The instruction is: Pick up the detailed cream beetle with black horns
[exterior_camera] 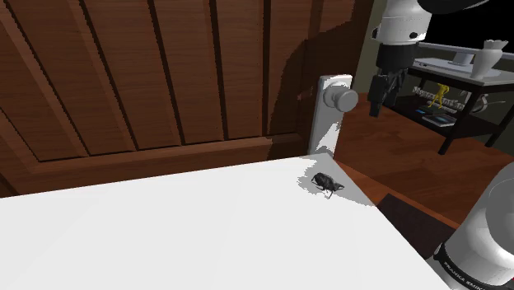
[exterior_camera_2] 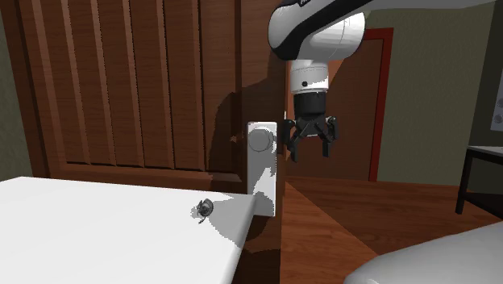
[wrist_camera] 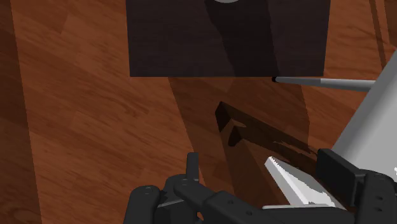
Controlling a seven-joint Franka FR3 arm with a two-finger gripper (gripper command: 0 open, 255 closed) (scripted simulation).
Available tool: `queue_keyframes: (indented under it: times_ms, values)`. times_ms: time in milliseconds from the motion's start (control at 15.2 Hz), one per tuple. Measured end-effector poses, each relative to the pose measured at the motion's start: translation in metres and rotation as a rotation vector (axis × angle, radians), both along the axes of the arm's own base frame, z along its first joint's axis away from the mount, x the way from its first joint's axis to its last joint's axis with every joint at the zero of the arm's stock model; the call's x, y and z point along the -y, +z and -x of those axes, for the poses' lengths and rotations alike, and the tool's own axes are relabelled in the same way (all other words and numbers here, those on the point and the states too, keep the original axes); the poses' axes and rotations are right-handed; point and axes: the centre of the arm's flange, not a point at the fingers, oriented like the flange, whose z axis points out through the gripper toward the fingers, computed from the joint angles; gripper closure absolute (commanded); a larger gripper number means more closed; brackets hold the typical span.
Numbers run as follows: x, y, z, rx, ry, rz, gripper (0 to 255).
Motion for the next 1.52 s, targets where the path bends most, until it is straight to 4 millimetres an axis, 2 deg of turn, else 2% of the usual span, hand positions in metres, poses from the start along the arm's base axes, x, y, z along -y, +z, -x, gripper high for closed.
queue_keyframes:
  times_ms: [132,396,660,726,1056,1518]
  values:
    - [-0.006,-0.003,0.002,0.001,-0.003,-0.003,0]
    - [-0.045,-0.011,0.011,0.01,-0.028,-0.025,0]
    - [-0.077,-0.019,0.02,0.031,-0.166,-0.015,0]
    - [-0.1,-0.022,0.022,0.029,-0.135,-0.029,0]
    - [-0.167,-0.03,0.037,0.032,-0.09,-0.083,0]
    - [-0.244,-0.041,0.051,0.045,-0.13,-0.124,0]
